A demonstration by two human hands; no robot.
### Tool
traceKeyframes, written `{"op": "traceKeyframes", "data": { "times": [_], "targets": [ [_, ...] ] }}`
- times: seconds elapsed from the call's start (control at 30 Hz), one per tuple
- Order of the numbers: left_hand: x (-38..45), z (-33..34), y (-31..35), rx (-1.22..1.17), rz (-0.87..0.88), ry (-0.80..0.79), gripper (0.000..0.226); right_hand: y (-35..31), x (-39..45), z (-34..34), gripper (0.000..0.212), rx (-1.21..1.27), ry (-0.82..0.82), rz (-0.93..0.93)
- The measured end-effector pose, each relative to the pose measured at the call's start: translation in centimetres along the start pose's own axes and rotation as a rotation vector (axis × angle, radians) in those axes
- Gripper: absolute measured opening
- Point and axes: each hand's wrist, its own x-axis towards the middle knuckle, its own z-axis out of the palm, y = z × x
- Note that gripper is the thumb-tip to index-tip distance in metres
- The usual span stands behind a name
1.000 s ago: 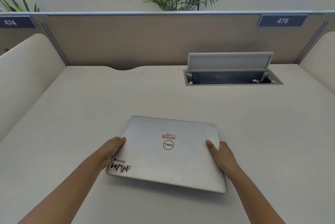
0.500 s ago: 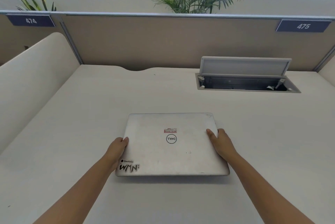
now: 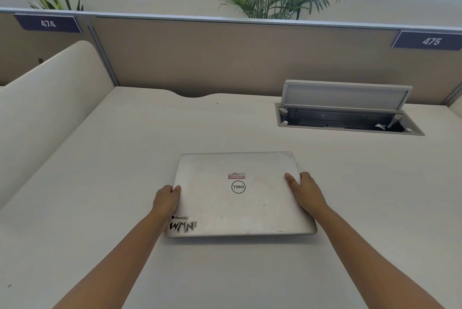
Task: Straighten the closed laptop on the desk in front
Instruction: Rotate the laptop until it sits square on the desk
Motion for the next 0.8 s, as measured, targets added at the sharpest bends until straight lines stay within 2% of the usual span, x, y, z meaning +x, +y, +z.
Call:
{"op": "traceKeyframes", "data": {
  "times": [0.2,0.8],
  "targets": [
    [0.32,0.35,-0.35,0.101,0.026,0.047,0.038,0.18,0.00,0.24,0.044,-0.032,0.014,-0.005],
    [0.21,0.38,-0.54,0.133,0.064,0.068,0.039,0.38,-0.08,0.43,0.046,-0.058,0.036,-0.012]
  ]
}}
